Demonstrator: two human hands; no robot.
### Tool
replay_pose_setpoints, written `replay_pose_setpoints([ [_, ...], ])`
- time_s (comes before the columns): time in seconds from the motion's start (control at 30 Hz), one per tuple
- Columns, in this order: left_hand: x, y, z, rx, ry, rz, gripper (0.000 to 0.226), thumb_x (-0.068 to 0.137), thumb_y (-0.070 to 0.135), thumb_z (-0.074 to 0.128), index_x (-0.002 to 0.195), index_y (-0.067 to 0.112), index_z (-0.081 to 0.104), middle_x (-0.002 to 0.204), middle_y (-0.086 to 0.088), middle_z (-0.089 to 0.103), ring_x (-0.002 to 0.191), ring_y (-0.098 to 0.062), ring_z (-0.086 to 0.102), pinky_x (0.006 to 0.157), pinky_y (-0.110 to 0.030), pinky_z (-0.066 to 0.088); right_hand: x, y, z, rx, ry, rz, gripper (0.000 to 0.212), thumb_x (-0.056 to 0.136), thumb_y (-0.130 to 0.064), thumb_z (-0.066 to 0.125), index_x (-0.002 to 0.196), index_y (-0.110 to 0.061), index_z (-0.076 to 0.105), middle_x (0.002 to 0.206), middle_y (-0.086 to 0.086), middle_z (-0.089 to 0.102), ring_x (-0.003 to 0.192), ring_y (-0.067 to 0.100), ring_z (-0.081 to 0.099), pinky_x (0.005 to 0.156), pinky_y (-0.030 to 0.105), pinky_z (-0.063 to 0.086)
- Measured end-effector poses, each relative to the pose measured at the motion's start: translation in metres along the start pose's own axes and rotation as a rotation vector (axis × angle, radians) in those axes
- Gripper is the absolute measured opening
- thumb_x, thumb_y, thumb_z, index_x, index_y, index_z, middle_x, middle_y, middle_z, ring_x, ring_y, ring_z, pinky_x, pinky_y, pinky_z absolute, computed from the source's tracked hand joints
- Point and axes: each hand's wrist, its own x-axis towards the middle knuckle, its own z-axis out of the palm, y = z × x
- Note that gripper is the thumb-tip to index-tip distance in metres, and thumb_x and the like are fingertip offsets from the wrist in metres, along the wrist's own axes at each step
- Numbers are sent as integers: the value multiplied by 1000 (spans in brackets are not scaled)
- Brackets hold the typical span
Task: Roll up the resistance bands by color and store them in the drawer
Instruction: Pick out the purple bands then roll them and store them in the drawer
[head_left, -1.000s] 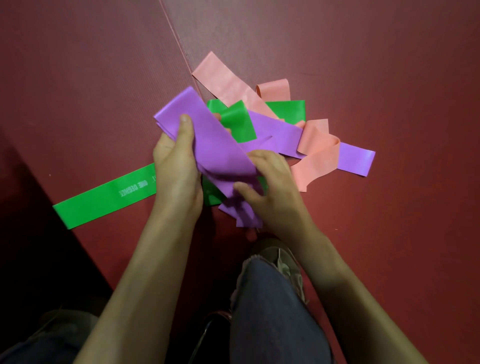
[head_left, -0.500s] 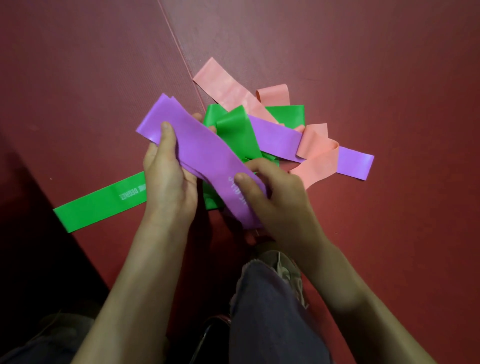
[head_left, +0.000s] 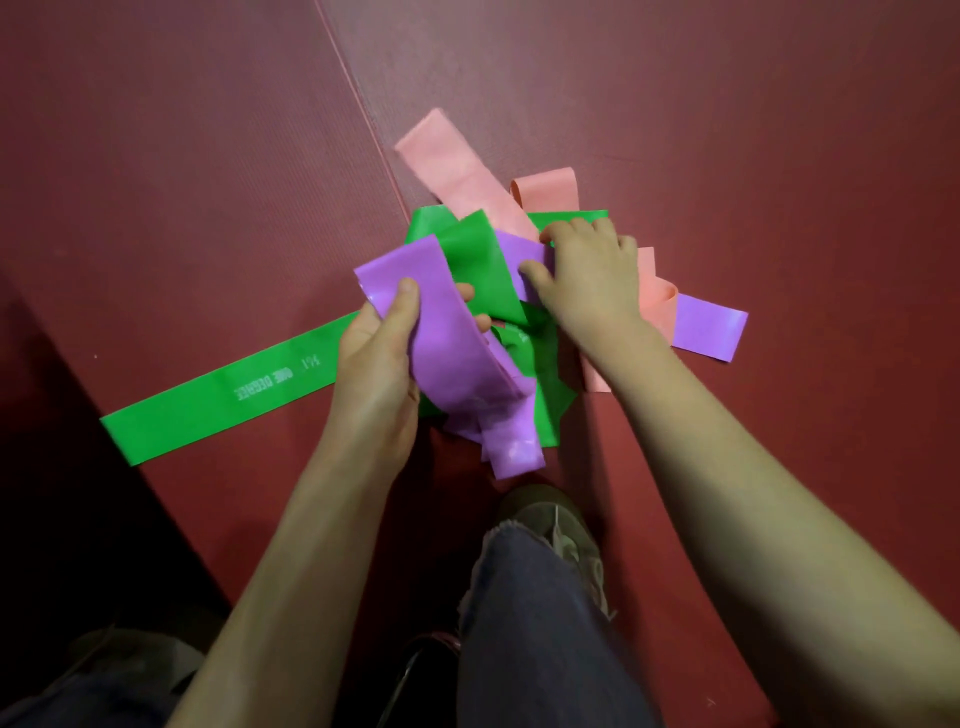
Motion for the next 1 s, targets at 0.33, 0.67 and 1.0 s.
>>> replay_pose_setpoints([
  [0.33, 0, -6, -2, -30, 9, -42, 27, 96, 17, 35, 85, 6, 57, 69, -7, 67, 55, -12, 66, 58, -24, 57, -18, 16, -5, 88, 233, -183, 24, 87, -27, 54, 100, -8, 60, 98, 17, 67, 94, 37, 58, 76, 39, 38],
  [0.67, 2, -11, -8, -56, 37, -35, 27, 96, 16, 34, 85, 8, 57, 58, 4, 70, 53, -9, 66, 57, -21, 56, -41, 7, -33, 580, 516, -90, 17, 84, -18, 50, 85, -2, 54, 80, 7, 59, 80, 31, 55, 72, 38, 40],
  [1.0, 18, -17, 2, -81, 138, -45, 21, 92, 9, 42, 76, 16, 53, 50, 9, 64, 50, -3, 60, 52, -17, 49, -87, -34, -46, 1111, 3, -145, 16, 80, -13, 50, 76, -28, 46, 48, -12, 34, 48, 0, 34, 52, 11, 26],
])
